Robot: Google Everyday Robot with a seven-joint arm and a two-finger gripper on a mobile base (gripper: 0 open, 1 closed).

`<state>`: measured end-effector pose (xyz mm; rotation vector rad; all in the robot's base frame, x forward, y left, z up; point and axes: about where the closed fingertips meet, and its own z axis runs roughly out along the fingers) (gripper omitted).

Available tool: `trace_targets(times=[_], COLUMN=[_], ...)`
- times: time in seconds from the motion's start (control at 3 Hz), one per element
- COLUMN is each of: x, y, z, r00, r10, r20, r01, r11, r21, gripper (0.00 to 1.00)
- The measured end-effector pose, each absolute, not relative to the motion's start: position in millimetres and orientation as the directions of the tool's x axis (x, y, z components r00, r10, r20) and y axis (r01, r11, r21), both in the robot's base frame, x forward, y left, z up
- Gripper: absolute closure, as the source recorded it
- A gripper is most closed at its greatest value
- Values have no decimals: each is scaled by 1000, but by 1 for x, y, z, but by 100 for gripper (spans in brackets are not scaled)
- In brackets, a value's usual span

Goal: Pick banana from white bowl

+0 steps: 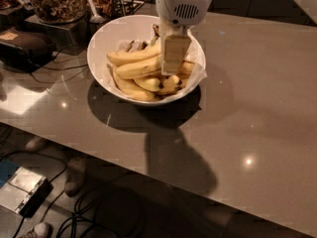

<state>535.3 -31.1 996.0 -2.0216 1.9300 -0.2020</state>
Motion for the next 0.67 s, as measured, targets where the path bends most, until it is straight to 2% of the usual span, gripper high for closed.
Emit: trace_targets(times=[0.33, 0.67], x=[544, 553], y=[-27, -26], z=[983, 974], r00=[66, 68], r10=[-990, -991], r20=[-122, -113], r01=[-948, -952], r11=[-24, -31], r21=[-318, -306], gripper=[47, 46])
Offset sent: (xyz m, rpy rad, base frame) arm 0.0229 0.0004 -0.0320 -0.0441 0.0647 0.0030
